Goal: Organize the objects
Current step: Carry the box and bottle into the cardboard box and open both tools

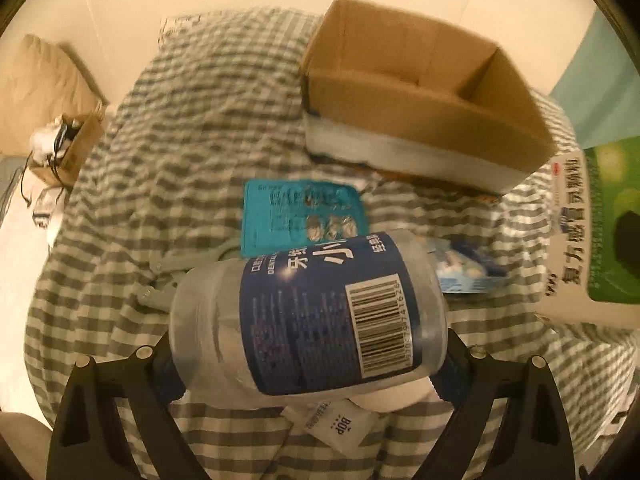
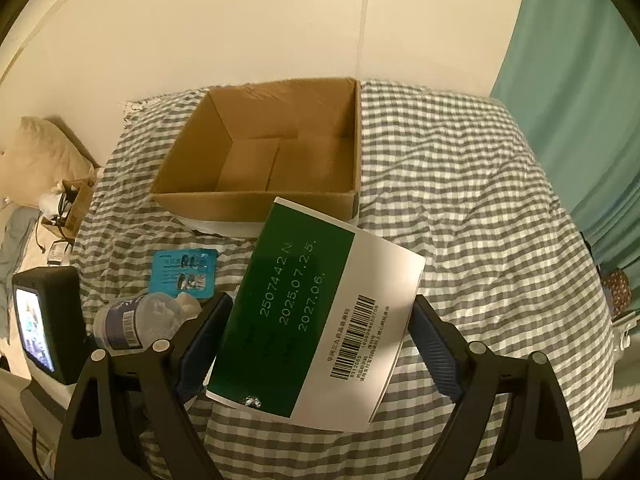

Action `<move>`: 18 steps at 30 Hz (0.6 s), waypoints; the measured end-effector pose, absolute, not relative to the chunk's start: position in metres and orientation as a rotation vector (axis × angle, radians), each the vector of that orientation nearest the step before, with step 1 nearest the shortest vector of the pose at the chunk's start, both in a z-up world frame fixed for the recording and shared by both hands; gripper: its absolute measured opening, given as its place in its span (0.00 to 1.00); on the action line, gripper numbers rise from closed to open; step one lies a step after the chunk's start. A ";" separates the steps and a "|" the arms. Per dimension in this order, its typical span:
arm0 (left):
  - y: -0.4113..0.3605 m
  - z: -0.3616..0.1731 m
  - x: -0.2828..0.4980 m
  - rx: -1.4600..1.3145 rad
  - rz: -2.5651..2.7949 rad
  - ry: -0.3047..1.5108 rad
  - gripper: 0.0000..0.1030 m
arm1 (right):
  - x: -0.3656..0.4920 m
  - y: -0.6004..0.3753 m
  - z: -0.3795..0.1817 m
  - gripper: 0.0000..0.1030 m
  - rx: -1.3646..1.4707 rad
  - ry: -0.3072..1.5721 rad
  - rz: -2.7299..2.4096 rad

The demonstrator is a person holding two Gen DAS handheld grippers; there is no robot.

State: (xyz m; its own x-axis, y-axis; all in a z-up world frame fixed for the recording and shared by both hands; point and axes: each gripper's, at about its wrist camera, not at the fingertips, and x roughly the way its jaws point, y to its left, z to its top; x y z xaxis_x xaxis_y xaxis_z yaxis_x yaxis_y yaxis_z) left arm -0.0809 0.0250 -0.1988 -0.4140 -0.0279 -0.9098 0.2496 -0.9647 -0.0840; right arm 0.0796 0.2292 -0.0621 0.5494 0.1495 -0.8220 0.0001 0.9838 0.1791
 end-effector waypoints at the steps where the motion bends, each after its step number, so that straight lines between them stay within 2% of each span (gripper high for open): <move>1: 0.026 -0.192 -0.079 1.574 -2.509 0.286 0.93 | 0.078 0.230 -0.058 0.85 0.158 0.976 0.092; 10: 0.027 -0.122 -0.084 1.350 -2.658 0.105 0.93 | 0.067 0.229 -0.006 0.85 0.063 0.863 0.129; 18: 0.029 -0.053 -0.119 1.111 -2.806 -0.039 0.93 | 0.096 0.208 0.046 0.85 0.023 0.743 0.113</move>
